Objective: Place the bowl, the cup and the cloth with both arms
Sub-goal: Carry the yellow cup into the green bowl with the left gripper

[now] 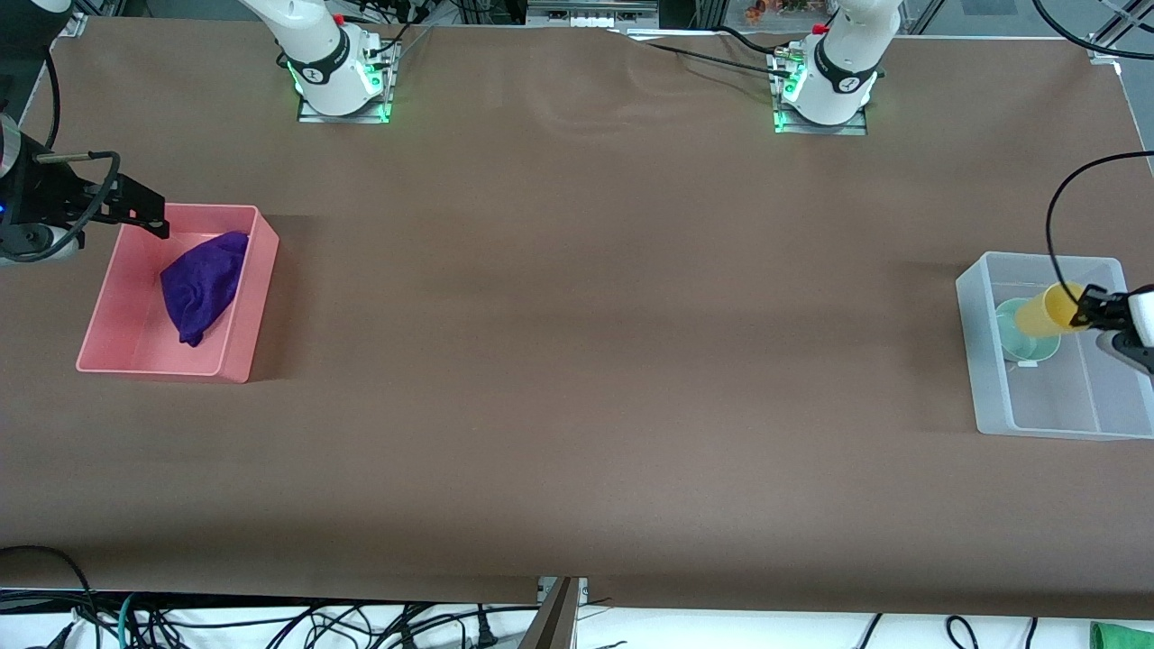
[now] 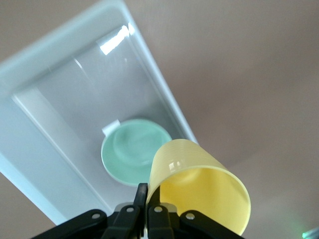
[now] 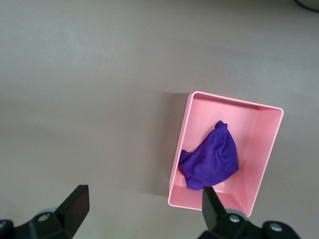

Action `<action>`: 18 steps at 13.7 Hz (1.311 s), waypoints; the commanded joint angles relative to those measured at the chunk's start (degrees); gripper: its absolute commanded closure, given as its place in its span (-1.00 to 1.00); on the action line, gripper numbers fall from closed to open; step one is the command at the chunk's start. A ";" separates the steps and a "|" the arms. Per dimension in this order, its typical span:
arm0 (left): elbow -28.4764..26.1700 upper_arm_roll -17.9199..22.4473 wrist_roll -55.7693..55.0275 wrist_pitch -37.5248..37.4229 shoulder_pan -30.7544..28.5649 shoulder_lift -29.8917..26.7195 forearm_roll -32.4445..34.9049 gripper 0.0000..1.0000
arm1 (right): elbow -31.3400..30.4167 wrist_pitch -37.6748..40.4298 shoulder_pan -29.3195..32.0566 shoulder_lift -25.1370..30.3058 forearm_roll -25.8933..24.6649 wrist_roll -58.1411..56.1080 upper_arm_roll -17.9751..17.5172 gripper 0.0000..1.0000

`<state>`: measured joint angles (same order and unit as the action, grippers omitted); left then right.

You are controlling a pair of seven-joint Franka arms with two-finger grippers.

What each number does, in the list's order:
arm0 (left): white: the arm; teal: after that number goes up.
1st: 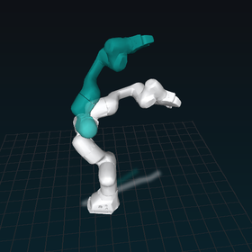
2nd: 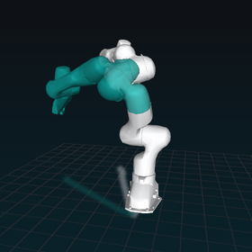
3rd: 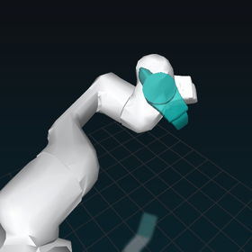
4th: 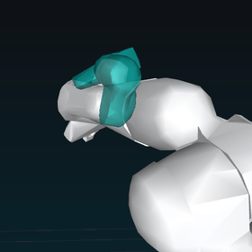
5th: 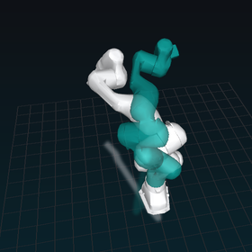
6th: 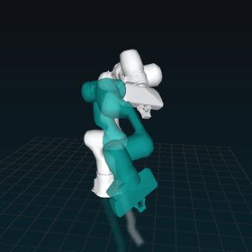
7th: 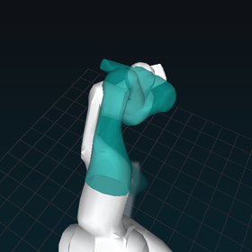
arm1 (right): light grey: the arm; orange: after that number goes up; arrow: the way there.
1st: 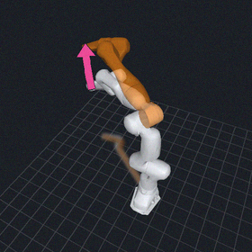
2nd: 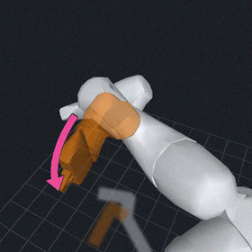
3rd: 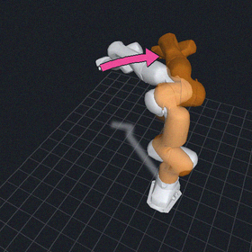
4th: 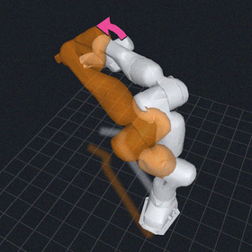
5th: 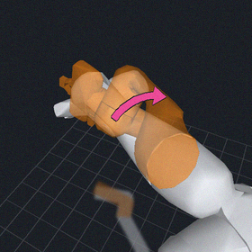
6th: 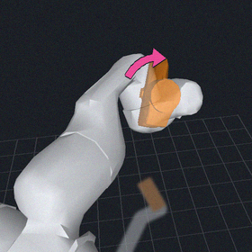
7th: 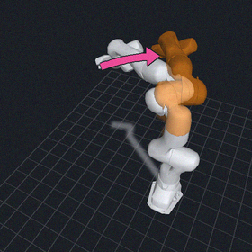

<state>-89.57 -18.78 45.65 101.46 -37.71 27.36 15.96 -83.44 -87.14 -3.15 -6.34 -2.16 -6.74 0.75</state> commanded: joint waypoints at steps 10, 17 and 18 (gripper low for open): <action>-7.55 -0.99 1.72 10.69 -4.74 2.08 5.22 -0.49 | 1.18 0.57 -0.01 -0.34 -0.82 0.77 -0.32 -1.00; -3.08 -10.46 -2.98 2.20 -4.03 -2.48 2.68 -1.00 | 1.18 0.57 0.08 -0.34 -0.82 0.77 -0.32 -1.00; -0.89 -13.62 -7.63 -1.32 -4.03 -2.83 1.63 -1.00 | 1.18 0.57 0.08 -0.34 -0.82 0.77 -0.32 -1.00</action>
<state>-93.37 -28.06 43.56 105.99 -41.75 26.53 19.03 -83.44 -87.14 -3.15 -6.36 -2.19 -6.74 0.76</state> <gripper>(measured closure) 0.088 0.000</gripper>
